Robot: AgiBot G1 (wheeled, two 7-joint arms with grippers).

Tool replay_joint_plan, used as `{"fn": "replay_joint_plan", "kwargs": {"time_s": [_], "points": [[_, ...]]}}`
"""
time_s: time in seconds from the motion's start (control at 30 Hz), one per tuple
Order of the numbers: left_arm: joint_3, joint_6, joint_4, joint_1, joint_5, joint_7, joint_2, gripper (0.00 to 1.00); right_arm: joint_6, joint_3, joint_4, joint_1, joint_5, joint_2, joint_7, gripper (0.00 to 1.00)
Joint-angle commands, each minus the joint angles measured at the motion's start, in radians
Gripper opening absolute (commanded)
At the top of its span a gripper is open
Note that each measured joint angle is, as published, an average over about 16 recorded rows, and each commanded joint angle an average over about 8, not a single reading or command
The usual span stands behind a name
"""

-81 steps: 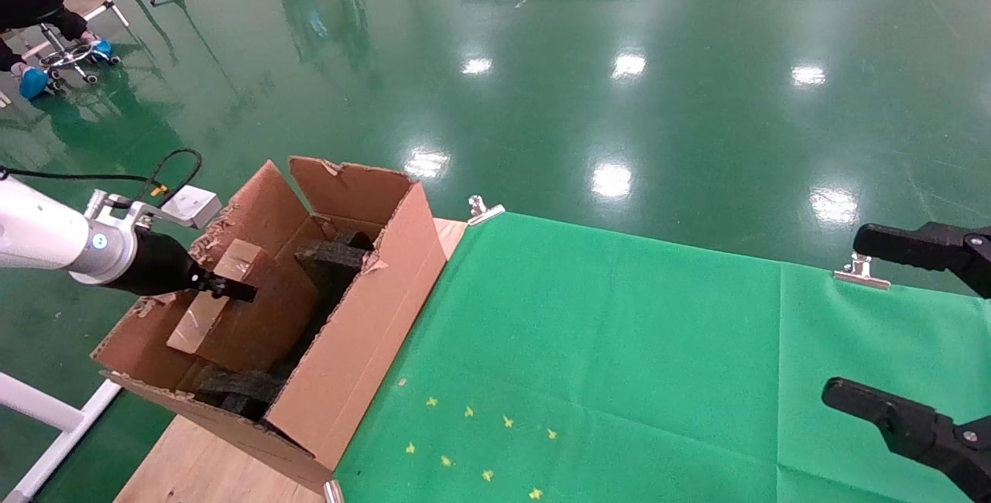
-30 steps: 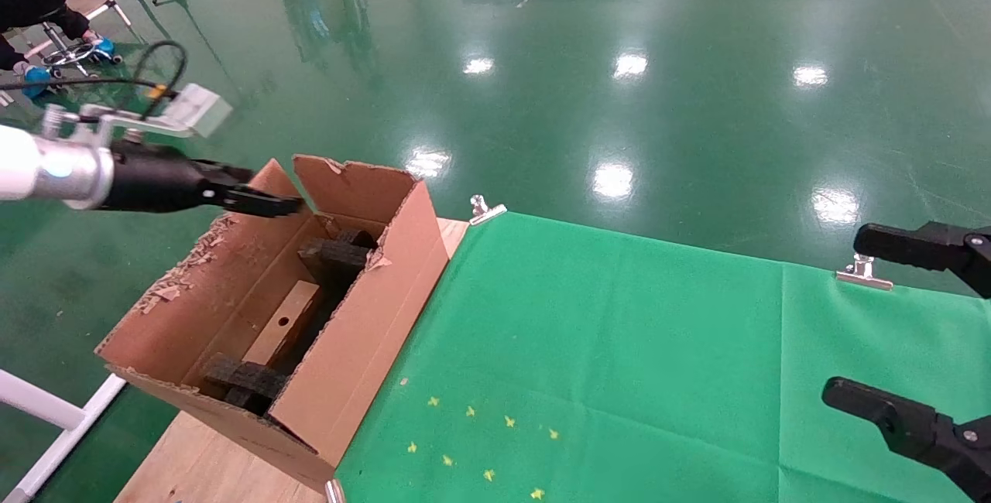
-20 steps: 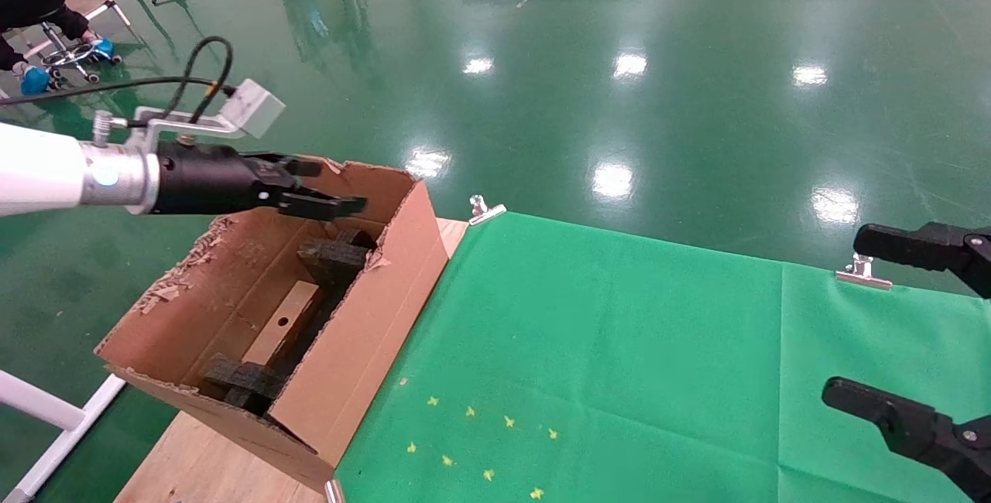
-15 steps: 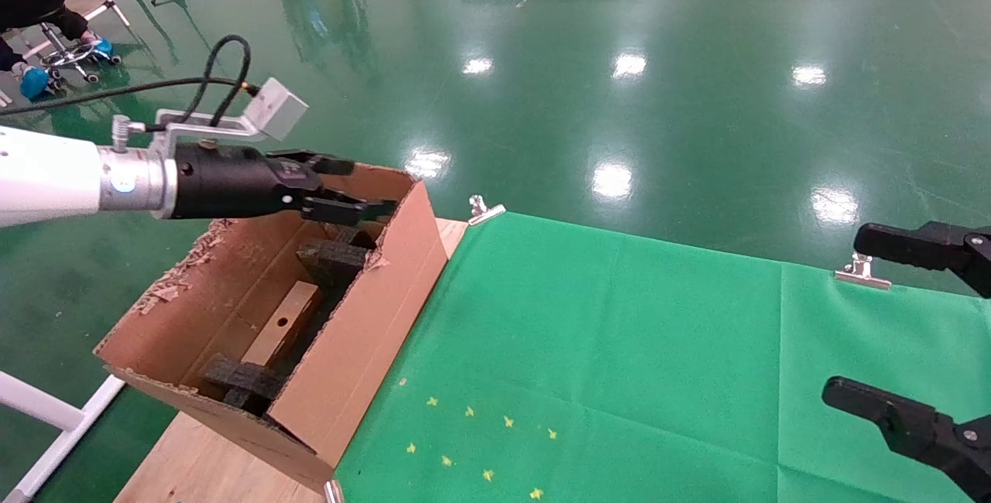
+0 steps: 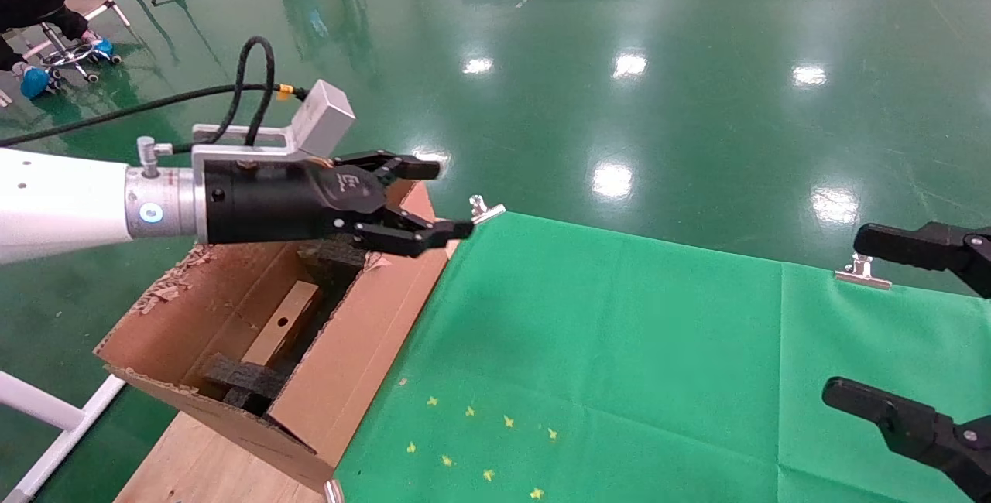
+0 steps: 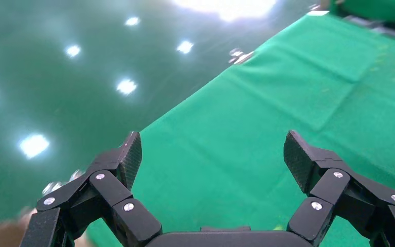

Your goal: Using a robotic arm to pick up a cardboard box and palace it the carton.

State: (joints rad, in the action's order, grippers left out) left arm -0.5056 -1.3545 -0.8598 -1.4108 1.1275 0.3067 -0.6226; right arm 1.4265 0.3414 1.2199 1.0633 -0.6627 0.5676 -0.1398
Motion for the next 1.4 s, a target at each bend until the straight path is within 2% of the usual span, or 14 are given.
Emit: {"fn": "replay_joint_plan", "kwargs": {"time_s": [0.03, 0.87, 1.4], "points": [[0.017, -0.011, -0.032, 0.025, -0.03, -0.009, 0.001, 1.0, 0.0, 0.0, 0.0, 0.0, 0.0, 0.0, 0.0, 1.0], [0.231, -0.145, -0.437, 0.345, -0.408, -0.121, 0.011, 1.0, 0.0, 0.0, 0.0, 0.0, 0.0, 0.0, 0.0, 1.0], [0.232, -0.145, -0.435, 0.345, -0.408, -0.121, 0.012, 1.0, 0.0, 0.0, 0.0, 0.0, 0.0, 0.0, 0.0, 1.0]]}}
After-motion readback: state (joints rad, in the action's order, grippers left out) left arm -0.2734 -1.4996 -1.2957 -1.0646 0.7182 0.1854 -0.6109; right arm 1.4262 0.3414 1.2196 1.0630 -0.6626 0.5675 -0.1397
